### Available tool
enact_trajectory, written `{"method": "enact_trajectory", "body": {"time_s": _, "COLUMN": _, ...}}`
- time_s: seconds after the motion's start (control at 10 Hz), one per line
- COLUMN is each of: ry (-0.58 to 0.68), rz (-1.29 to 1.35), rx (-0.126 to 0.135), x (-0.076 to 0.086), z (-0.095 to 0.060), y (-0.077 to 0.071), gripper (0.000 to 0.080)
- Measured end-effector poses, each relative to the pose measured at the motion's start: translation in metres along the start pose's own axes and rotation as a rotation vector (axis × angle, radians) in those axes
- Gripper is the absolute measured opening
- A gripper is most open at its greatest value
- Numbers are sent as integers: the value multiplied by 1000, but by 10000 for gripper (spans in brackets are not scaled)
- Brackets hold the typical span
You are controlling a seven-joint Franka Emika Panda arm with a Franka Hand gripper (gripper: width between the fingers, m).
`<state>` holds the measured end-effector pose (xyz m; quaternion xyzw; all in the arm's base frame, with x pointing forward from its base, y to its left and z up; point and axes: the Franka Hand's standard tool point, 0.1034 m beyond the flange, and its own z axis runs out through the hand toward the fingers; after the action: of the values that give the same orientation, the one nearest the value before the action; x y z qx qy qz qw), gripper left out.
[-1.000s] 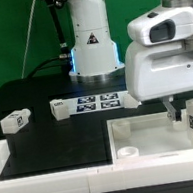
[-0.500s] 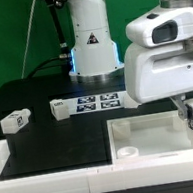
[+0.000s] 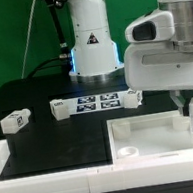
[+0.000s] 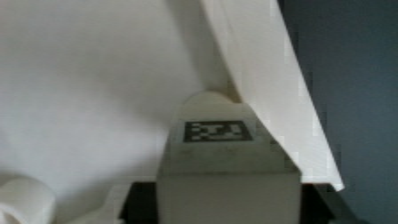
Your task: Assemble one leg
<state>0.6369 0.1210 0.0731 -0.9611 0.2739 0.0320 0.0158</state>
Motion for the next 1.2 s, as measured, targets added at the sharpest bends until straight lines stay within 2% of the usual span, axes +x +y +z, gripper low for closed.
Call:
{"method": "enact_trajectory", "body": {"time_s": 0.3, "ry": -4, "rz": 433, "rx": 1, "x": 0, "z": 0, "y": 0, "gripper": 292}}
{"method": "enact_trajectory", "body": {"time_s": 0.5, "ry": -4, "rz": 520, "rx": 3, "x": 1, "z": 0, "y": 0, "gripper": 292}}
{"method": "enact_trajectory", "body": {"time_s": 0.6, "ry": -4, "rz": 467, "rx": 3, "x": 1, "z": 0, "y": 0, "gripper": 351}}
{"method": "enact_trajectory", "body": {"time_s": 0.7, "ry": -4, "rz": 390, "rx": 3, "x": 2, "z": 0, "y": 2, "gripper": 554}}
{"method": "enact_trajectory", "body": {"time_s": 0.8, "ry": -3, "rz": 339, "rx": 2, "x": 1, "z": 1, "y": 1, "gripper": 554}}
{"method": "enact_trajectory", "body": {"time_s": 0.9, "ry": -2, "rz": 174, "rx": 2, "x": -1, "z": 2, "y": 1, "gripper": 620}}
{"method": "enact_trajectory", "body": {"time_s": 1.0, "ry": -2, "rz": 0, "rx": 2, "x": -2, "z": 2, "y": 0, "gripper": 644}}
{"method": "enact_trajectory", "body": {"time_s": 1.2, "ry": -2, "rz": -309, "rx": 2, "x": -1, "z": 2, "y": 0, "gripper": 648}}
